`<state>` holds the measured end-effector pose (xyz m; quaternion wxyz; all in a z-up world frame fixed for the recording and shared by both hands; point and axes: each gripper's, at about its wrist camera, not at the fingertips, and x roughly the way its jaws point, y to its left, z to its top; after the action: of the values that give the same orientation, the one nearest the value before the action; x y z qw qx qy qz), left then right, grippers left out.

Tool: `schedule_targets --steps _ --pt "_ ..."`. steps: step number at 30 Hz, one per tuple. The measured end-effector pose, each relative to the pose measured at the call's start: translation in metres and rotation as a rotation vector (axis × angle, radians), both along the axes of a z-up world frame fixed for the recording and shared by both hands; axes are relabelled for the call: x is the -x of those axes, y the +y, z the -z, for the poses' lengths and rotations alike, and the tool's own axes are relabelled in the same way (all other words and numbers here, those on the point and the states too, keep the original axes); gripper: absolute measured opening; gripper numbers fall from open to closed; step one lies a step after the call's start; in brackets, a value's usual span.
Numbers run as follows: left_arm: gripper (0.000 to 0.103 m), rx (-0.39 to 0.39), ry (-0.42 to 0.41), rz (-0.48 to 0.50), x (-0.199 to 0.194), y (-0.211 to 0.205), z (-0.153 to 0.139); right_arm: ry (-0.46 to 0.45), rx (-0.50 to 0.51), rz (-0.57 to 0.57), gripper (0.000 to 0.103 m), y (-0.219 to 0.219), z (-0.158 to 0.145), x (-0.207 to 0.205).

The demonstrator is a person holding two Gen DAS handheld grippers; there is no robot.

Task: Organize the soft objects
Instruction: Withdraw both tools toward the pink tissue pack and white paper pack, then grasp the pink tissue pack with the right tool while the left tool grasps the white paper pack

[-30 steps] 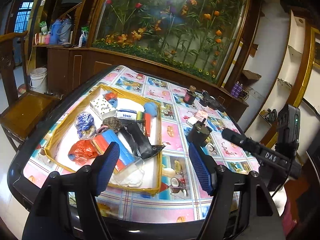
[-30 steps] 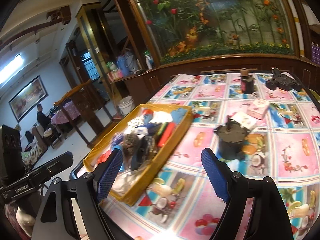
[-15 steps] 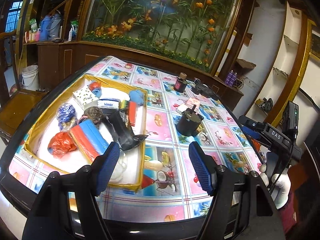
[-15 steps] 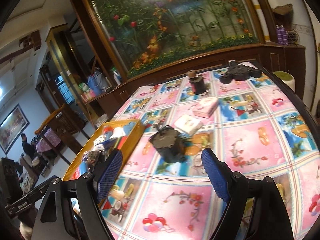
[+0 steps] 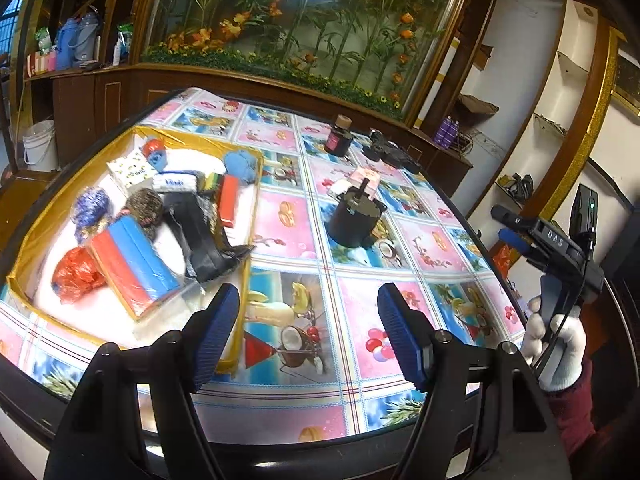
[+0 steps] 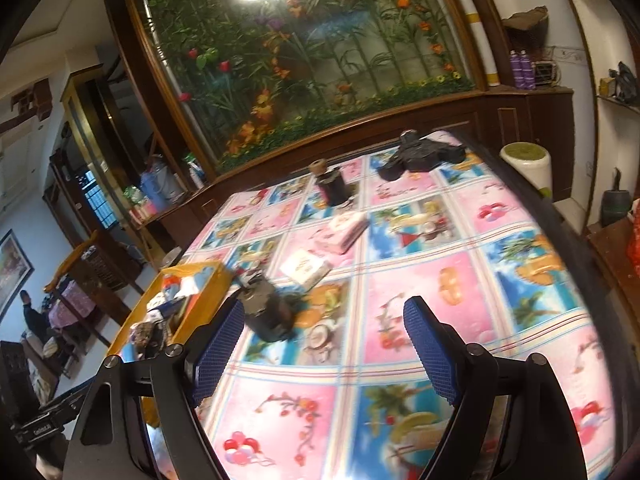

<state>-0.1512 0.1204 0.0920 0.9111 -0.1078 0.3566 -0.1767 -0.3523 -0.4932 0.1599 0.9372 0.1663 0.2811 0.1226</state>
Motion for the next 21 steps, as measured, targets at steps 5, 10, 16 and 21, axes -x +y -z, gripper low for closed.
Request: schedule_targets --steps 5,10,16,21 --pt "0.071 -0.009 0.055 0.071 -0.006 -0.023 0.017 0.03 0.05 0.053 0.087 -0.02 -0.007 -0.006" --pt "0.071 -0.009 0.084 0.115 -0.012 -0.034 0.026 0.11 0.031 0.031 0.087 -0.019 -0.008 -0.042" --pt "0.071 0.006 0.119 0.121 -0.027 -0.032 0.037 0.23 -0.008 -0.034 0.087 0.001 0.002 -0.116" --pt "0.071 0.027 0.139 0.125 -0.043 -0.023 0.035 0.327 -0.03 -0.106 0.086 0.033 0.009 -0.183"
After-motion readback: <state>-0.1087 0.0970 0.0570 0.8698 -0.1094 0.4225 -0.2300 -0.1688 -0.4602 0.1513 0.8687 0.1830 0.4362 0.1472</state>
